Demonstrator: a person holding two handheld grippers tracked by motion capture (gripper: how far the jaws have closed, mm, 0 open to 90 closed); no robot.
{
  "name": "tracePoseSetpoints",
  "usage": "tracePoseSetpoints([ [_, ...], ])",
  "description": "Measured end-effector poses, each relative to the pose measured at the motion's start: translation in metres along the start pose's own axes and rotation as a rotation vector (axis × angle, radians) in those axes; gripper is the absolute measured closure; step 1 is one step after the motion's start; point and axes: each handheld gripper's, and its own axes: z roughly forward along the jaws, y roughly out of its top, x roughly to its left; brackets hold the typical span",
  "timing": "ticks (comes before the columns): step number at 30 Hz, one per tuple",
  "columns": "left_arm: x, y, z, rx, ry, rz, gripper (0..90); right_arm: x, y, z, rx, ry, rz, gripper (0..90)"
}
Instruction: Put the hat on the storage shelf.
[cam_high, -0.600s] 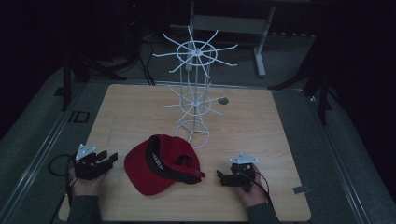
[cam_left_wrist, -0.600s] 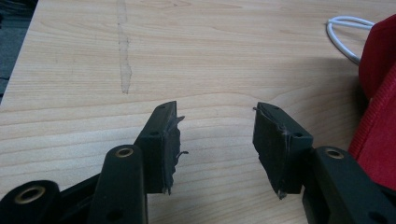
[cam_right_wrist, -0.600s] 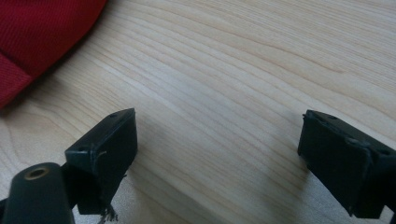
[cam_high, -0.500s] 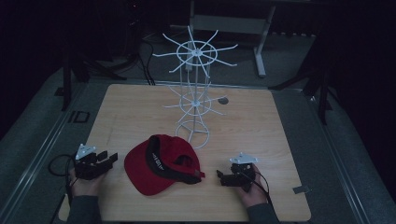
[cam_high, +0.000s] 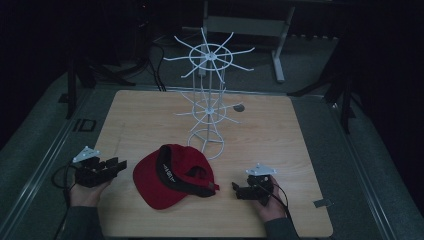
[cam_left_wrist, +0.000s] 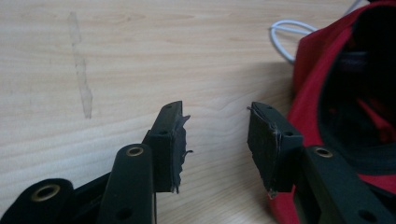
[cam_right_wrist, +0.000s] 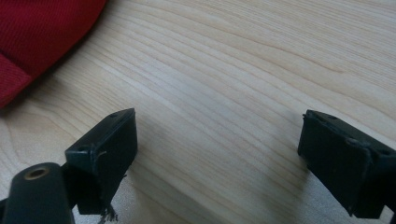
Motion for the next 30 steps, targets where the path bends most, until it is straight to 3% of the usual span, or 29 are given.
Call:
tracePoseSetpoints([
  [3, -0.001, 0.008, -0.003, 0.004, -0.045, -0.014, 57.6, 0.0, 0.0, 0.0, -0.001, 0.0, -0.001, 11.7],
  [7, -0.004, 0.013, -0.001, 0.021, -0.068, -0.021, 56.7, 0.0, 0.0, 0.0, -0.001, 0.0, -0.001, 11.7],
  [13, -0.013, 0.021, 0.012, 0.047, -0.125, -0.004, 54.2, 0.0, 0.0, 0.0, -0.001, 0.0, -0.001, 11.7],
  [16, -0.018, 0.025, 0.019, 0.061, -0.138, 0.006, 48.7, 0.0, 0.0, 0.0, -0.001, 0.0, -0.001, 11.7],
  [19, -0.022, 0.027, 0.025, 0.074, -0.144, 0.033, 45.6, 0.0, 0.0, 0.0, 0.0, 0.0, -0.001, 11.7],
  [23, -0.03, 0.03, 0.035, 0.106, -0.156, 0.112, 45.8, 0.0, 0.0, 0.0, 0.0, 0.0, -0.001, 11.7],
  [26, -0.037, 0.03, 0.046, 0.158, -0.167, 0.187, 49.1, 0.0, 0.0, 0.0, 0.0, 0.0, -0.001, 11.7],
  [30, -0.043, 0.03, 0.057, 0.188, -0.17, 0.214, 52.7, 0.0, 0.0, 0.0, 0.0, -0.001, 0.0, 11.7],
])
